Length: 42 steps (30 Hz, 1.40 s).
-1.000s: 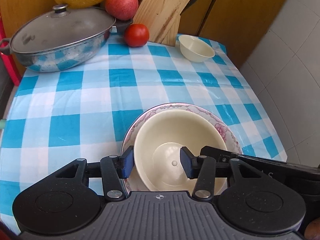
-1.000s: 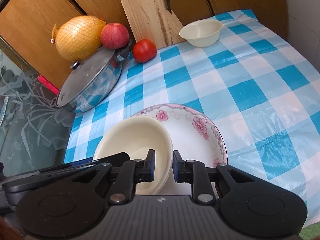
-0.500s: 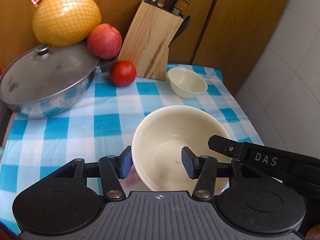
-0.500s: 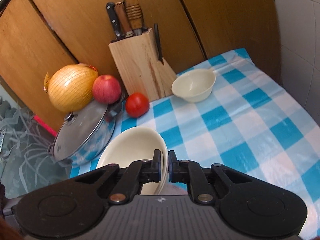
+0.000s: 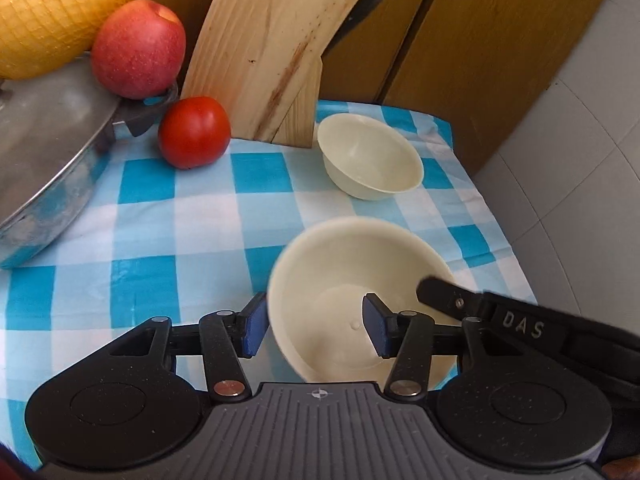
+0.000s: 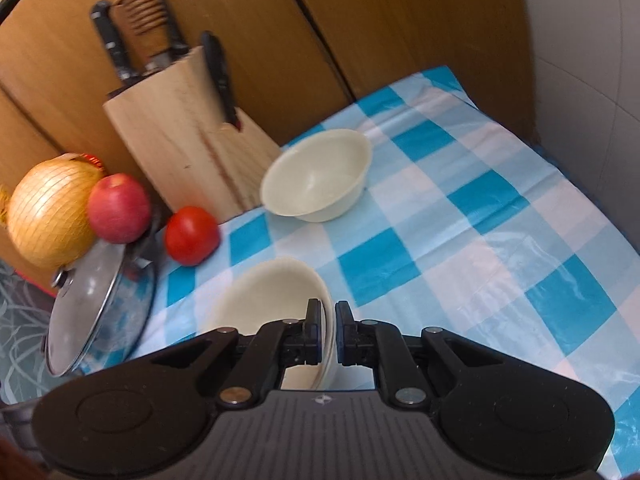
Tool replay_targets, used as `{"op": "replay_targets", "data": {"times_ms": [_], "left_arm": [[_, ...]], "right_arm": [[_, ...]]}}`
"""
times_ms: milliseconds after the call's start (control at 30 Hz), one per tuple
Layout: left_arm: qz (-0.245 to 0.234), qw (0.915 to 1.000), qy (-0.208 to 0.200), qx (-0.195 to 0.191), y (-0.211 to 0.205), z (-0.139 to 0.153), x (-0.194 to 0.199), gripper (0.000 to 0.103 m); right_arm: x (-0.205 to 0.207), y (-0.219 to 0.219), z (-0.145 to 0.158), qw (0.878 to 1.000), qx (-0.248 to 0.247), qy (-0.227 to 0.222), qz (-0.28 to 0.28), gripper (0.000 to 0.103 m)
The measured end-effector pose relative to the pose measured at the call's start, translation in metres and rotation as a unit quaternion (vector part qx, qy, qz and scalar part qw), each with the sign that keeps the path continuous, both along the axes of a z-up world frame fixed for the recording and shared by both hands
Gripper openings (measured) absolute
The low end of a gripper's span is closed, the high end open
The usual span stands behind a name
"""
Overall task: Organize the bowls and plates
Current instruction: 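Move both grippers toward the last cream bowl beside the knife block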
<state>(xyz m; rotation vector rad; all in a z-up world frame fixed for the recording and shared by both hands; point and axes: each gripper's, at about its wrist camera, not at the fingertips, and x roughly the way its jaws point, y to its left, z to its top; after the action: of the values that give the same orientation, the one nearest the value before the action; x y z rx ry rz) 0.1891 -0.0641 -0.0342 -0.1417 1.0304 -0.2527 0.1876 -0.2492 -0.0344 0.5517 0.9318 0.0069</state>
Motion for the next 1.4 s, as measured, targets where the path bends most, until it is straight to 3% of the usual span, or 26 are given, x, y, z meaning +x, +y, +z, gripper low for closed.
{"op": "replay_targets", "data": {"times_ms": [133, 333, 600, 933, 1400], "left_arm": [[0.010, 0.9998, -0.014, 0.002, 0.008, 0.004, 0.005, 0.069], [0.023, 0.9995, 0.002, -0.023, 0.014, 0.003, 0.016, 0.067], [0.021, 0.9996, 0.002, -0.018, 0.003, 0.003, 0.027, 0.066], [0.030, 0.9995, 0.006, -0.002, -0.009, 0.000, 0.046, 0.068], [0.028, 0.9971, -0.042, 0.056, -0.028, 0.012, 0.067, 0.070]], "right_arm": [[0.002, -0.013, 0.003, 1.000, -0.004, -0.007, -0.016, 0.013], [0.008, -0.022, 0.002, 0.999, -0.002, -0.004, -0.033, 0.014], [0.016, -0.029, 0.004, 0.999, 0.002, -0.010, -0.050, 0.014], [0.033, -0.030, 0.001, 0.999, 0.002, -0.010, -0.054, 0.018], [0.057, -0.037, -0.005, 0.998, 0.006, -0.010, -0.067, 0.019]]}}
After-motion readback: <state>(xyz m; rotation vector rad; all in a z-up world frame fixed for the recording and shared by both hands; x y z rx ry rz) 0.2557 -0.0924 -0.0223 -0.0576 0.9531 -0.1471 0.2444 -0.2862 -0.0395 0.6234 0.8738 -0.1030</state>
